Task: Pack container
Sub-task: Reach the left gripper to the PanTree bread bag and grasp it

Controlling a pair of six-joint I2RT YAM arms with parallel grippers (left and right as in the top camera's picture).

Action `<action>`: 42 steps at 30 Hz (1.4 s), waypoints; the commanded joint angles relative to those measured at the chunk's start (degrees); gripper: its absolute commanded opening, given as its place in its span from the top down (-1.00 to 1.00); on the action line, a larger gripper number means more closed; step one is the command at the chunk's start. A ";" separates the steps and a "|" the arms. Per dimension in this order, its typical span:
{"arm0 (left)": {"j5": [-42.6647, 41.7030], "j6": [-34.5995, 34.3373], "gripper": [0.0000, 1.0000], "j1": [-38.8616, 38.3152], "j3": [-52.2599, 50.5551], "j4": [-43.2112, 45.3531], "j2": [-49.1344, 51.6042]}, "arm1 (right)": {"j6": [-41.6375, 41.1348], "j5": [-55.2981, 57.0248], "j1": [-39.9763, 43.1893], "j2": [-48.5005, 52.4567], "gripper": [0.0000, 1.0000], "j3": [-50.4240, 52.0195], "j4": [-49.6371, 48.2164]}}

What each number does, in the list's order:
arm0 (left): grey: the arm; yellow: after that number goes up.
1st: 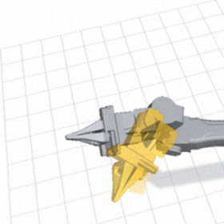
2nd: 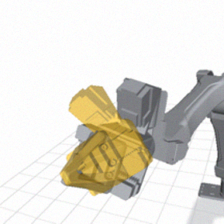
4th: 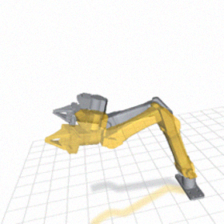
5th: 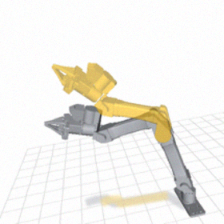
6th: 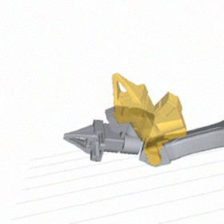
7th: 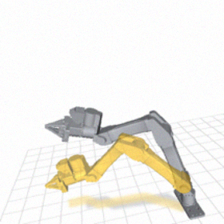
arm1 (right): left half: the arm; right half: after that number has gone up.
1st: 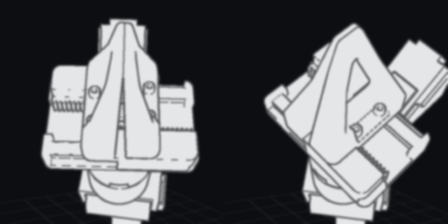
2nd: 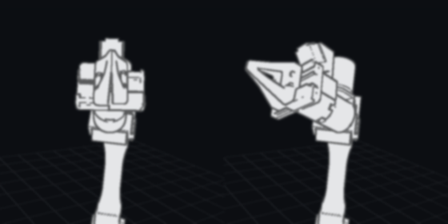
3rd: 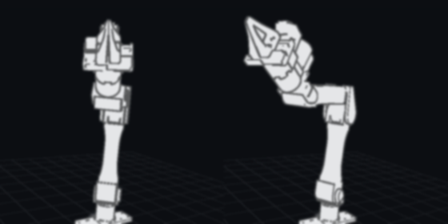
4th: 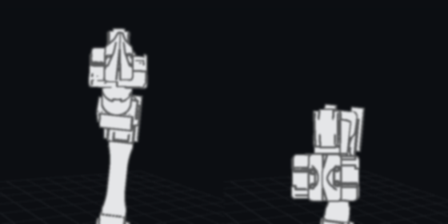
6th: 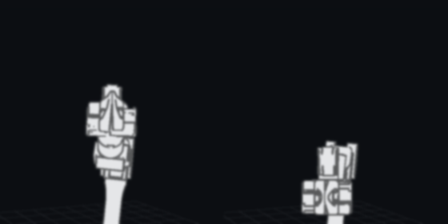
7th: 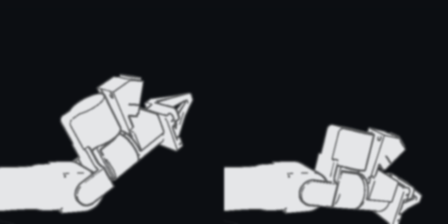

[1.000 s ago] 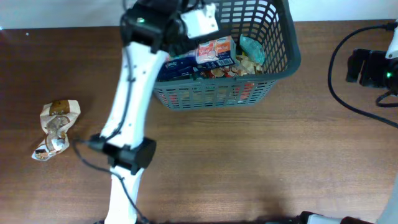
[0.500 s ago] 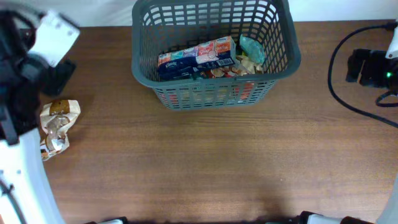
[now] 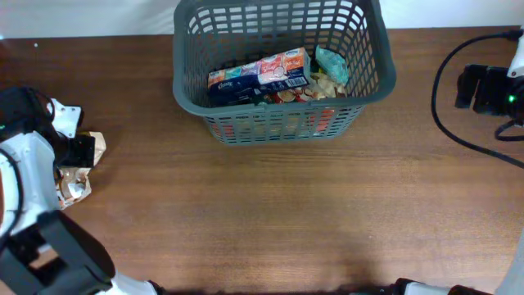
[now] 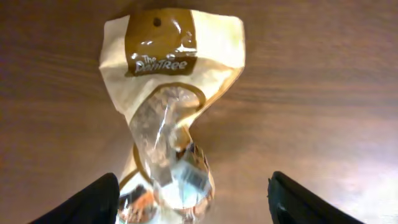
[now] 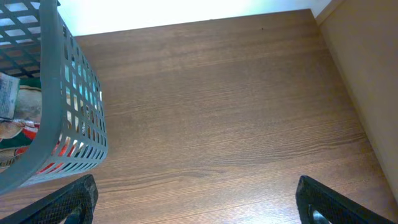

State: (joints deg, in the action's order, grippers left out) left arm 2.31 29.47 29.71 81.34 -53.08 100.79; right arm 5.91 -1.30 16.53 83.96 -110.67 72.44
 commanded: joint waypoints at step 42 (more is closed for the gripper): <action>10.40 -6.64 -0.29 0.07 7.39 -2.82 12.83 | -0.63 0.31 0.37 0.13 -0.98 -0.11 -0.17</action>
State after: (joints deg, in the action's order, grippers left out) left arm 11.07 22.06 29.43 87.83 -55.64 113.06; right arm 5.91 -1.30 16.53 83.96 -110.65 72.42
